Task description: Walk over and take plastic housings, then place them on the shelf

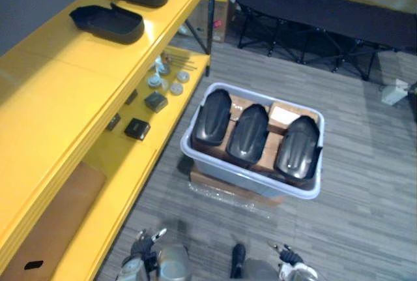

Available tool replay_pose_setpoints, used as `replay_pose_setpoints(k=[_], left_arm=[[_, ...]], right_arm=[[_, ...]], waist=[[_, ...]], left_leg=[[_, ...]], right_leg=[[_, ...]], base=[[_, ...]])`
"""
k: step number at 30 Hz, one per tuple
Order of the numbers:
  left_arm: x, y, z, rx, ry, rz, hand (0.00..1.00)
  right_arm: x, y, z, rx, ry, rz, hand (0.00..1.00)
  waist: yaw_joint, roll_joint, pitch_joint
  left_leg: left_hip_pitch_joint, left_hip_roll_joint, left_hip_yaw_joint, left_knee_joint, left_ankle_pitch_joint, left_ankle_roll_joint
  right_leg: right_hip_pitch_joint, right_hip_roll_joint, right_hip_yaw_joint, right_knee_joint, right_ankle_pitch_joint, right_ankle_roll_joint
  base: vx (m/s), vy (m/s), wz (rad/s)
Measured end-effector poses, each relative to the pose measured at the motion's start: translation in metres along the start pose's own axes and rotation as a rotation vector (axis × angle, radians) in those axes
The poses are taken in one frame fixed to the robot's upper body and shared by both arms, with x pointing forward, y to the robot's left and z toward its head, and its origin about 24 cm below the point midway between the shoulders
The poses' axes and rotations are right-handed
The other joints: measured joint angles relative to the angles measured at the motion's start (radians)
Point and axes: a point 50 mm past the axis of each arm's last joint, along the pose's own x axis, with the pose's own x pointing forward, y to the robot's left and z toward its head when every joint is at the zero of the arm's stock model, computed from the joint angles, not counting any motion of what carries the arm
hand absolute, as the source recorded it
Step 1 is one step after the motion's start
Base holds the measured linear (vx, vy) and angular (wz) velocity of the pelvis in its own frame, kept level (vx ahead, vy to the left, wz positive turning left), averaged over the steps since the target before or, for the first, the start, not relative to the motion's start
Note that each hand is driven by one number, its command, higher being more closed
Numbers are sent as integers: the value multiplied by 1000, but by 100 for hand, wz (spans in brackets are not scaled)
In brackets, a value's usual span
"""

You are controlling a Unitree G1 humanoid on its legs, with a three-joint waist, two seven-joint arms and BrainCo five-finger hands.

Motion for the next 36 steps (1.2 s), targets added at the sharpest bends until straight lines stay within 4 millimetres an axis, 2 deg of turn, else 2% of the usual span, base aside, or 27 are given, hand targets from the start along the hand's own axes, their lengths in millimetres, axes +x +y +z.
replay_pose_setpoints(k=[1,2,3,6,8,9,10,11,18,20,24,27,29,30,31,33,35,36], left_arm=[[1,-4,3,9,-13,-15,0],[2,-10,7,26,-29,-29,0],[4,-16,15,47,-50,-53,0],[9,-23,34,59,-95,-71,0],[10,-24,43,55,-121,-75,0],[11,-24,49,50,-140,-75,0],[11,-24,54,54,-150,-75,0],[8,-17,28,87,-19,-27,0],[8,-15,25,87,-13,-24,0],[7,-12,22,87,-6,-16,0],[3,2,8,92,34,20,0],[3,12,4,74,58,64,0],[3,15,5,71,51,70,0],[3,15,5,78,45,68,0],[3,15,5,85,41,66,0],[4,14,9,100,18,59,0],[4,13,12,106,-3,55,0],[5,14,16,143,-19,48,0]], right_arm=[[0,-1,2,48,-7,-23,0],[0,-2,3,89,-12,-44,0],[-1,-7,2,118,-10,-72,0],[-7,-25,-22,168,41,-134,0],[-10,-27,-30,141,59,-143,0],[-10,-26,-32,108,61,-139,0],[-10,-24,-32,85,60,-131,0],[-5,1,-21,-2,32,-17,0],[-5,1,-18,-4,25,-16,0],[-4,3,-14,-5,15,-5,0],[0,19,7,-35,-40,75,0],[0,36,25,-151,-130,160,0],[-6,58,45,-380,-297,303,0],[-11,71,56,-470,-379,370,0],[-23,96,74,-584,-508,477,0],[-70,157,116,-739,-821,731,0],[-106,190,136,-819,-978,898,0],[-134,210,148,-880,-1087,1020,0]], waist=[[3,-7,9],[-2,-12,6],[-5,-28,16],[-11,-62,30],[-12,-72,26],[-11,-73,26],[-16,-70,26],[-14,-45,36],[-12,-41,34],[-1,-41,34],[10,-41,34],[16,-40,38],[39,-41,39],[41,-42,39],[42,-43,39],[40,-46,41],[52,-58,48],[58,-67,50]], left_leg=[[8,-6,22,-12,10,19],[20,-23,54,-53,21,23],[25,-32,86,-75,23,26],[53,-35,154,-81,14,39],[72,-32,193,-106,16,42],[83,-27,224,-120,17,43],[92,-27,241,-129,17,43],[47,-38,110,-60,-26,35],[40,-45,94,-56,-24,38],[31,-49,84,-53,-22,41],[8,-57,75,-37,-23,43],[-14,-60,53,-20,-24,49],[-6,-68,50,-20,-23,50],[-6,-69,49,-21,-22,52],[-9,-70,48,-22,-20,55],[-34,-71,25,-16,-18,59],[-39,-68,18,-7,-17,59],[-37,-63,9,-5,-17,59]], right_leg=[[-18,-9,29,15,-10,4],[-43,-24,55,22,-7,11],[-61,-29,81,19,3,22],[-67,-34,129,-11,41,35],[-66,-36,107,-49,72,31],[-66,-44,47,-73,93,19],[-63,-40,38,-92,111,20],[-50,-22,41,-155,164,13],[-48,-31,20,-152,163,14],[-53,-35,13,-150,161,12],[-96,-49,12,-80,131,19],[-104,-59,-10,-56,124,29],[-98,-63,-14,-56,124,30],[-97,-65,-15,-57,125,31],[-97,-67,-16,-61,126,32],[-100,-67,-36,-72,129,33],[-93,-61,-44,-77,131,30],[-81,-57,-55,-83,133,29]], base=[[-58,123,-64],[-17,91,-70],[6,70,-69],[44,82,-63],[55,30,-61],[65,-6,-81],[33,-9,-56],[12,-7,-24],[-7,0,6],[-101,2,14],[-79,16,7],[-50,29,21],[-47,36,11],[-46,21,1],[-49,14,5],[-62,-8,22],[-28,-19,20],[-8,-29,20]])
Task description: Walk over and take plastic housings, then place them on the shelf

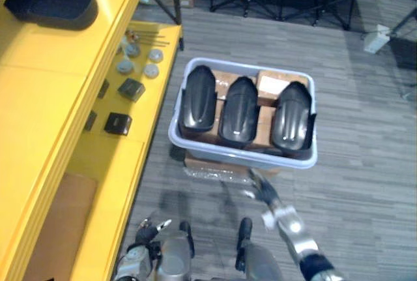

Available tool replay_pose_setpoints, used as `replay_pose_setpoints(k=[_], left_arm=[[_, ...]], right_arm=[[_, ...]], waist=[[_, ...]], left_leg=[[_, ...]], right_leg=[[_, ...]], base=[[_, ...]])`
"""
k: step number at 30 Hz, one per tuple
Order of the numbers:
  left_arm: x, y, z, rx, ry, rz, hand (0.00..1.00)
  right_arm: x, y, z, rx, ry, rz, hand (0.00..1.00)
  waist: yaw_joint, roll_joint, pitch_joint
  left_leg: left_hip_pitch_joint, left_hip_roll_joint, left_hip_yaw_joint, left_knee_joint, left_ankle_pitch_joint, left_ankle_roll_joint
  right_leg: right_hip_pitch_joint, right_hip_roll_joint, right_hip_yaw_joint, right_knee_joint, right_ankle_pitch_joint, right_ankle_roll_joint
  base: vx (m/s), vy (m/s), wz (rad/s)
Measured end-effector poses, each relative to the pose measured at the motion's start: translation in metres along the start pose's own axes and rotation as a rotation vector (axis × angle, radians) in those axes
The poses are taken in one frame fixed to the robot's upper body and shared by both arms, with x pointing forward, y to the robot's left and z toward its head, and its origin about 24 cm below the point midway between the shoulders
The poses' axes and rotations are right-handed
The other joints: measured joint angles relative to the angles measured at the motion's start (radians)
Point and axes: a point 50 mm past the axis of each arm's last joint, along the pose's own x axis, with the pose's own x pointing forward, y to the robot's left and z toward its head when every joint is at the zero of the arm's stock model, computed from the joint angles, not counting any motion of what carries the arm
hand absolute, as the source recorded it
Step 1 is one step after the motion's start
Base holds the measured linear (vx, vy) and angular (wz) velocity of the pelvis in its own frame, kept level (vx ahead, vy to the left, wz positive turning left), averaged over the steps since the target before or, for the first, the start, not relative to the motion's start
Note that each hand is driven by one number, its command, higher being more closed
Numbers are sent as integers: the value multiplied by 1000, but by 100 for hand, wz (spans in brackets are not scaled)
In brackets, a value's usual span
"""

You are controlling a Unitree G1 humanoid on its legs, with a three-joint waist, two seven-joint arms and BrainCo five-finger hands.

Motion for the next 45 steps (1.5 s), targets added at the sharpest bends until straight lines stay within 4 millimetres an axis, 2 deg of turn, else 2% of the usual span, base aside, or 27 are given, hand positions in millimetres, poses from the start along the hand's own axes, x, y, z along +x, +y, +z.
replay_pose_setpoints(k=[1,2,3,4,5,7,8,9,10,11,13,14,16,18,20,22,25,27,31,35,39,45], left_arm=[[1,2,3,40,-10,-10,0],[1,3,4,47,-16,-13,0],[1,8,5,55,-27,-13,0],[1,10,5,68,-23,-14,0],[1,11,5,83,-24,-16,0],[0,12,3,90,-20,-16,0],[0,13,2,90,-20,-16,0],[-1,14,2,90,-22,-15,0],[-2,17,-1,88,-18,-9,0],[-3,18,-2,87,-15,-6,0],[-4,19,-2,81,-27,3,0],[-4,19,-1,78,-37,6,0],[-4,18,7,26,-86,35,0],[-4,16,9,-10,-101,56,0],[-5,13,7,-65,-102,90,0],[-3,11,7,-93,-98,106,0],[0,2,15,-135,-107,96,0],[2,-4,20,-169,-117,87,0],[3,-19,27,-256,-124,57,0],[4,-27,34,-322,-136,40,0],[2,-36,43,-356,-195,5,0],[2,-41,49,-396,-205,-9,0]], right_arm=[[12,0,32,-9,-124,86,0],[15,-1,45,-5,-171,112,0],[23,-6,75,10,-283,148,0],[26,-16,95,12,-348,134,0],[26,-24,103,11,-374,108,0],[24,-71,129,39,-452,-144,0],[20,-85,135,49,-473,-226,0],[11,-111,143,64,-508,-383,0],[1,-135,146,77,-515,-544,0],[-6,-146,145,84,-513,-624,0],[-38,-191,134,94,-468,-924,0],[-47,-200,131,92,-452,-990,0],[-72,-232,124,87,-390,-1193,0],[-85,-248,113,75,-307,-1279,0],[-102,-271,99,70,-175,-1405,0],[-114,-284,98,86,-134,-1497,0],[-127,-299,111,73,-128,-1588,0],[-125,-301,117,78,-124,-1607,0],[-119,-302,121,87,-69,-1633,0],[-117,-301,118,96,-24,-1626,0],[-109,-301,123,85,1,-1605,0],[-113,-301,120,92,53,-1672,0]], waist=[[-1,-10,0],[0,-15,2],[1,-24,5],[1,-30,2],[0,-31,2],[0,-31,1],[0,-32,1],[-1,-32,1],[-2,-30,2],[-4,-28,3],[-18,-13,12],[-21,-9,17],[-39,14,69],[-44,33,81],[-43,64,97],[-34,83,108],[-12,111,124],[4,112,125],[7,135,144],[8,138,147],[3,138,147],[-1,138,147]], left_leg=[[2,0,-9,0,0,0],[7,0,-9,0,1,0],[22,1,-8,-1,0,0],[37,1,-7,-3,0,0],[45,1,-7,-3,0,1],[69,0,-3,-5,-4,4],[70,-1,-1,-5,-5,4],[69,-2,5,-5,-6,5],[69,-2,17,-3,-7,6],[68,-2,20,-2,-7,7],[18,-2,21,21,-10,10],[-1,-1,20,30,-10,10],[-65,2,18,69,-11,14],[-111,3,15,90,-13,17],[-183,7,2,130,-17,24],[-235,11,-14,159,-17,25],[-299,11,-40,186,-15,28],[-327,10,-41,186,-10,35],[-351,-8,-35,173,-2,47],[-384,-11,-26,172,6,47],[-391,-12,-9,174,6,47],[-455,-9,-32,208,8,42]], right_leg=[[7,1,-10,-1,1,-1],[15,2,-10,-2,1,-1],[30,4,-9,-4,2,-1],[42,4,-9,-4,2,-2],[50,3,-9,-4,2,-2],[68,2,-6,-2,2,-2],[67,2,-4,-1,2,-2],[65,0,2,0,2,-2],[58,0,16,0,3,-1],[54,-1,20,0,5,-1],[7,-3,23,22,6,-2],[-11,-4,23,27,8,-4],[-62,-4,27,37,14,-9],[-102,-4,28,40,21,-11],[-155,-1,21,53,29,-9],[-196,3,14,69,36,-2],[-243,3,-6,89,41,-3],[-276,-4,-10,105,39,-5],[-330,-35,-14,168,9,-2],[-394,-49,-15,220,-10,-2],[-454,-69,-17,316,-50,-12],[-533,-88,-37,414,-100,-28]], base=[[-4,-29,21],[19,-16,13],[36,0,0],[32,3,0],[0,0,0],[-15,18,-2],[-58,36,-11],[-67,35,-20],[-72,35,-23],[-101,36,-19],[-123,43,-8],[-120,49,-4],[-173,55,-4],[-130,43,-3],[-102,44,6],[-74,29,12],[-61,16,16],[-46,7,9],[-38,15,6],[1,-6,-2],[11,-37,-8],[-43,-40,10]])
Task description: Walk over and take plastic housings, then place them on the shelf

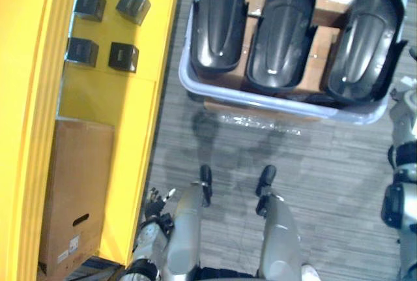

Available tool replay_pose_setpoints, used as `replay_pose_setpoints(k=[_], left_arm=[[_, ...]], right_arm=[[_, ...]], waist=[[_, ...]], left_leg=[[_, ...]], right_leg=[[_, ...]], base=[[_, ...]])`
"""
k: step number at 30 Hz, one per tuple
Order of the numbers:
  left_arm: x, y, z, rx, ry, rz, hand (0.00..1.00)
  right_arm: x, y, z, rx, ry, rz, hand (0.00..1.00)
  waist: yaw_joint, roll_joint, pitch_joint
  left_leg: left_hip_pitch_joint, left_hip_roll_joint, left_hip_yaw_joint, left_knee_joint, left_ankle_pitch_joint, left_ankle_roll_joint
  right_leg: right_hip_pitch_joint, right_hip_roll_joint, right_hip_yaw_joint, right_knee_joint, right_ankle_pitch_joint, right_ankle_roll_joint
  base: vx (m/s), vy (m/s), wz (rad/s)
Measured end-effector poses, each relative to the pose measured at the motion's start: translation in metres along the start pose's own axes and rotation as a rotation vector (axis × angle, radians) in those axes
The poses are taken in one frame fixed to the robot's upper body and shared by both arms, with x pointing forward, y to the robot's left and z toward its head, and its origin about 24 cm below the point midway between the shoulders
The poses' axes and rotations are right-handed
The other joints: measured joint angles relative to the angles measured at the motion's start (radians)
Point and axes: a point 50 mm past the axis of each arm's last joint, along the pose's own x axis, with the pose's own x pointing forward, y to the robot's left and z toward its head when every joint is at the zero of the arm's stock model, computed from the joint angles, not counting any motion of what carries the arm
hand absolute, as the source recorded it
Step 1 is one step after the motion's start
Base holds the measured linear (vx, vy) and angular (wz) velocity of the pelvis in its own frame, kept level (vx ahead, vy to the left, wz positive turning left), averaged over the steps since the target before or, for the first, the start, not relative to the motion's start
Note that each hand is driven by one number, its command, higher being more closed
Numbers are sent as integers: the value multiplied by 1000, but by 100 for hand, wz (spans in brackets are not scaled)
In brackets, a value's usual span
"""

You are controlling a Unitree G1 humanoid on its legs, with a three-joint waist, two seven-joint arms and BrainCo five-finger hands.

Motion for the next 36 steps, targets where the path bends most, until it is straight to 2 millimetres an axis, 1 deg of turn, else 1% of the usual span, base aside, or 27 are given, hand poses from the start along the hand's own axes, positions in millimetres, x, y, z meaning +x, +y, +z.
replay_pose_setpoints(k=[1,5,12,17,21,24,28,29,31,34,36], left_arm=[[1,-1,1,-11,-1,-1,0],[1,-1,2,-36,-2,3,0],[1,-1,5,-84,-22,6,0],[1,-3,9,-100,-42,-7,0],[1,-3,10,-131,-47,-19,0],[1,-2,12,-139,-55,-19,0],[1,-2,13,-141,-59,-25,0],[1,-2,13,-142,-61,-26,0],[1,-2,14,-145,-68,-29,0],[1,-2,14,-146,-68,-28,0],[1,-2,14,-147,-68,-30,0]], right_arm=[[0,0,0,-1,0,-5,0],[0,1,2,-16,-8,1,0],[-2,6,0,-75,15,43,0],[-3,10,14,-79,-44,66,0],[-5,15,15,-101,-40,96,0],[-7,18,22,-107,-65,126,0],[-11,26,24,-118,-85,207,0],[-12,27,26,-118,-92,220,100],[-14,31,30,-117,-108,259,100],[-14,33,31,-140,-116,288,100],[-14,34,33,-166,-121,303,100]], waist=[[1,0,0],[0,0,0],[0,-1,1],[0,-2,1],[3,-1,1],[5,-1,2],[8,-1,2],[8,-1,2],[10,-1,2],[12,0,2],[13,6,5]], left_leg=[[-11,-1,0,7,0,-1],[-35,1,-3,19,0,-5],[-80,2,-4,53,-2,-14],[-124,3,-10,89,-8,-17],[-153,3,-12,111,-11,-15],[-175,5,-14,127,-15,-13],[-183,6,-13,147,-25,-12],[-185,6,-13,151,-26,-12],[-198,7,-12,161,-29,-10],[-201,8,-13,171,-32,-10],[-202,10,-15,184,-38,-8]], right_leg=[[-17,-6,0,23,-12,-1],[-51,-11,2,55,-28,-9],[-123,-25,9,141,-60,-21],[-171,-35,8,190,-80,-28],[-200,-40,12,213,-86,-26],[-217,-40,12,222,-86,-26],[-227,-41,22,240,-88,-27],[-229,-41,23,243,-89,-27],[-241,-43,25,253,-90,-27],[-242,-43,25,261,-92,-28],[-242,-43,26,270,-96,-29]], base=[[-49,-28,5],[-46,-24,2],[-4,-38,1],[-22,-17,3],[-18,-4,1],[0,0,0],[2,2,-1],[0,0,0],[0,0,0],[0,0,0],[0,0,0]])
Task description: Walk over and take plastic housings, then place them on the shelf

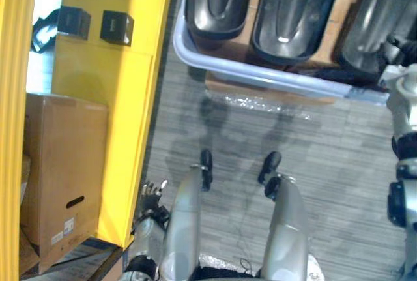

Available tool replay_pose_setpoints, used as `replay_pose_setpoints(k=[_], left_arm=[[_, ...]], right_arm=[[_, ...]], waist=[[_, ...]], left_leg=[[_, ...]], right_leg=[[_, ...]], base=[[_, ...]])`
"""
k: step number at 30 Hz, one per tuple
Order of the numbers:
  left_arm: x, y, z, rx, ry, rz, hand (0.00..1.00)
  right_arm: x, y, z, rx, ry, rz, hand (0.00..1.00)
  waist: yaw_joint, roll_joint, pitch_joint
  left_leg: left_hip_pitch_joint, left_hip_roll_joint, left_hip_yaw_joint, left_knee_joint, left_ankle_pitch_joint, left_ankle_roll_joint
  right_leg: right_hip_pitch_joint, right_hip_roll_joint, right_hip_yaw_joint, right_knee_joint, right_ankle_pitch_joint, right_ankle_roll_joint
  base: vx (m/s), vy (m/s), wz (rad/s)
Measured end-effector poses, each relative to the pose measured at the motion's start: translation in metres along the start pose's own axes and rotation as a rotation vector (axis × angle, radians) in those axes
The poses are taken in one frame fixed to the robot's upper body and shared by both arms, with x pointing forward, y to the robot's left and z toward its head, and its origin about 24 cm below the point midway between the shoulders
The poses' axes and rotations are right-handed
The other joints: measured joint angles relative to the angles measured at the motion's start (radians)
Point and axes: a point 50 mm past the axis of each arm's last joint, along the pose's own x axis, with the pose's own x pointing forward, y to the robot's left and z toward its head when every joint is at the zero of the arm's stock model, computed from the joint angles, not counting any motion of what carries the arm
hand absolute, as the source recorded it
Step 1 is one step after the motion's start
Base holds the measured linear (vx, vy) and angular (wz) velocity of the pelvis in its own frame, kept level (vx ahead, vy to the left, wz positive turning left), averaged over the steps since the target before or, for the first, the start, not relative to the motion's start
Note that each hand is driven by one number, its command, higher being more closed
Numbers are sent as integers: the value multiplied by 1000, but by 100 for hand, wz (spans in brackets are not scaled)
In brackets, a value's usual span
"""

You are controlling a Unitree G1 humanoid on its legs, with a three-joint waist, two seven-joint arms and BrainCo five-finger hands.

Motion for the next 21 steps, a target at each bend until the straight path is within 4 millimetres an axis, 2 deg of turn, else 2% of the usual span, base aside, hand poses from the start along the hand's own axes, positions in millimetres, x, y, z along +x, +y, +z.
replay_pose_setpoints(k=[3,8,11,21], left_arm=[[-1,1,-1,-1,2,0,0],[-3,5,-2,-3,-13,9,0],[-3,3,-2,2,-18,1,0],[-9,0,-2,22,-64,-19,0]], right_arm=[[4,-10,2,-55,12,-36,100],[6,-13,0,-94,52,-72,100],[5,-10,-7,-151,80,-72,100],[4,-21,-32,-305,177,-185,100]], waist=[[2,7,3],[3,7,3],[7,7,3],[9,6,3]], left_leg=[[-6,1,0,9,-3,0],[-2,5,0,7,-2,-1],[10,5,2,5,-2,-1],[58,-1,1,-29,5,-1]], right_leg=[[-6,0,1,7,-1,0],[-4,2,1,10,-2,-3],[6,2,2,9,-2,-3],[62,1,-7,-26,3,3]], base=[[0,0,0],[0,0,0],[0,0,0],[-4,-2,1]])
